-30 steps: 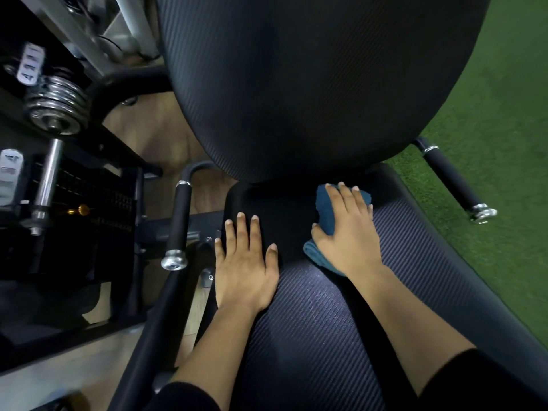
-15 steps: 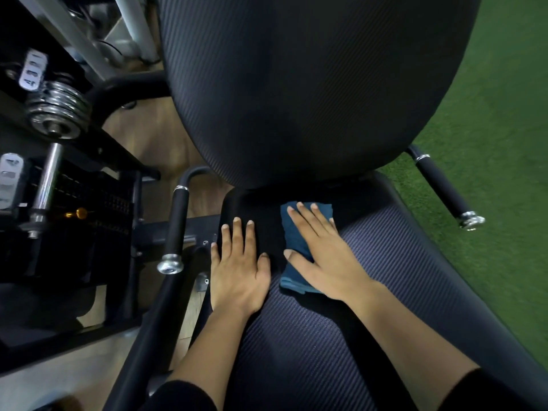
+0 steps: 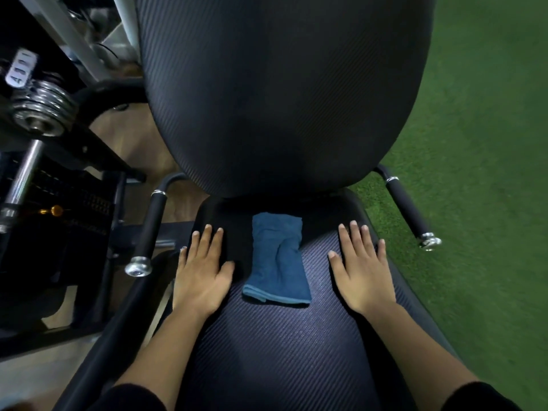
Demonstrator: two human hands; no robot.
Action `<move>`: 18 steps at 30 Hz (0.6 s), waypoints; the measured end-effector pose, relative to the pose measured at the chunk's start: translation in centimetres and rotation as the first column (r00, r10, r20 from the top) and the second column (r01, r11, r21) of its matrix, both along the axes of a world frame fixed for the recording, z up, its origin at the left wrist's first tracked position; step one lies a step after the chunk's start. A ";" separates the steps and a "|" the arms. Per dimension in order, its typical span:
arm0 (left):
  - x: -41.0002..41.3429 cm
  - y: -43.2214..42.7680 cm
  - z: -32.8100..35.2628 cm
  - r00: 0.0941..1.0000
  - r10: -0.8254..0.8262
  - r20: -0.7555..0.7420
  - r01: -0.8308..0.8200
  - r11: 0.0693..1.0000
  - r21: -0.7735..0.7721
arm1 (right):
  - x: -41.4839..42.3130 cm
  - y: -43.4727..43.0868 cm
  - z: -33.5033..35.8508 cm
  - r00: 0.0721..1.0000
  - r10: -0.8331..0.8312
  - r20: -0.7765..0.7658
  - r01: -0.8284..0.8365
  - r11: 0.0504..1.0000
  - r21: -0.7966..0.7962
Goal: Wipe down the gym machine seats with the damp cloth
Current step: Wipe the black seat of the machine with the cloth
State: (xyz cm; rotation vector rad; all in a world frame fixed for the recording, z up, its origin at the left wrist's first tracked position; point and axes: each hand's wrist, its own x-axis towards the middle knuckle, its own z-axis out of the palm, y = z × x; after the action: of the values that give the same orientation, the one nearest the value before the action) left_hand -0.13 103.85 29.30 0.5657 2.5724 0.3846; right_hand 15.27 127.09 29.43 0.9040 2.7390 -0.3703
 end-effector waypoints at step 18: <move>2.1 9.9 -0.1 0.956 0.116 -0.270 -0.159 0.976 -0.147 | 0.0 0.2 0.0 0.998 0.014 -0.056 -0.017 0.999 -0.049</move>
State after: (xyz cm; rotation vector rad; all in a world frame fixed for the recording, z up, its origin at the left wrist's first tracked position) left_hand 1.98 113.71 29.17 0.3990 2.8728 0.1440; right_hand 15.29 127.31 29.40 0.8717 2.7723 -0.4644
